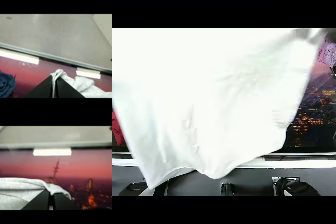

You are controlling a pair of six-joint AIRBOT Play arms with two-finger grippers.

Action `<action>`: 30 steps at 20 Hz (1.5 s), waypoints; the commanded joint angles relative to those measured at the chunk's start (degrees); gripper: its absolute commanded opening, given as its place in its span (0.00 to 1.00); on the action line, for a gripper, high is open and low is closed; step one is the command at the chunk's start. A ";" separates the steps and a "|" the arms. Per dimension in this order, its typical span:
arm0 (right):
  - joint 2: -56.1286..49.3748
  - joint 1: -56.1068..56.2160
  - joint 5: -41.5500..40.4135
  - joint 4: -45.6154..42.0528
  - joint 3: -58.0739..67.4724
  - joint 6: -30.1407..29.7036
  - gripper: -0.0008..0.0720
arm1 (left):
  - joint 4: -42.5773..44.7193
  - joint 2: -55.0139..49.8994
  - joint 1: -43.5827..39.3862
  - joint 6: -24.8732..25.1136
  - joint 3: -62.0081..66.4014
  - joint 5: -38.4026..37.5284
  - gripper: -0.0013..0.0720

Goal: Fold the clothes and pants, and hang the long-sleeved shirts on hangers.

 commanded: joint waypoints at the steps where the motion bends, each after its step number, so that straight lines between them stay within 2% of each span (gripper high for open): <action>1: -10.43 -0.04 4.94 -5.55 -6.69 -1.86 0.06 | 0.74 -13.77 0.02 1.73 -0.04 1.44 0.04; 5: -22.60 -0.04 16.17 -6.12 -16.74 1.57 0.06 | 0.17 -33.70 -0.17 1.68 -0.02 5.31 0.04; 9: -34.14 -0.04 19.91 -7.74 -17.77 4.87 0.06 | -1.86 -47.91 -1.92 1.70 -0.02 9.46 0.05; 13: -39.08 -0.02 19.82 -7.30 -17.75 5.29 0.06 | -3.26 -54.45 -3.67 1.70 -0.02 5.22 0.06; 14: -39.19 -0.04 19.61 -7.30 -17.75 5.20 0.07 | -3.45 -54.95 -3.67 1.66 -0.02 3.13 0.12; 16: -38.66 -0.04 17.92 -7.28 -17.51 2.01 0.14 | -3.41 -54.62 -3.19 1.79 0.33 -0.92 0.33; 17: -37.75 -0.31 16.96 -7.15 -17.51 1.18 0.14 | -3.41 -54.18 -2.58 3.04 1.33 -4.09 0.47; 18: -36.13 -1.07 16.55 -5.18 -17.51 0.70 0.20 | -3.39 -53.46 -1.68 4.63 2.45 -7.41 0.47; 19: -34.14 -2.32 15.82 -2.36 -17.51 -2.62 0.35 | -3.37 -52.17 -0.63 6.82 2.67 -9.49 0.48; 20: -31.56 -4.37 14.45 1.86 -17.53 -7.63 0.45 | -3.34 -50.66 0.72 9.27 2.64 -11.10 0.47; 22: -25.94 -10.40 10.75 9.57 -17.55 -14.67 0.45 | -3.52 -47.32 4.57 11.26 2.51 -15.21 0.47; 25: -16.20 -23.08 7.28 16.33 -22.88 -19.06 0.45 | -7.37 -40.04 11.08 11.41 -4.37 -19.08 0.47; 27: -8.81 -32.65 7.48 21.86 -33.86 -22.16 0.45 | -10.10 -32.11 15.28 12.68 -16.41 -17.66 0.47; 30: -0.98 -41.64 4.66 26.14 -53.88 -22.91 0.45 | -11.17 -19.52 19.65 12.66 -37.22 -15.50 0.47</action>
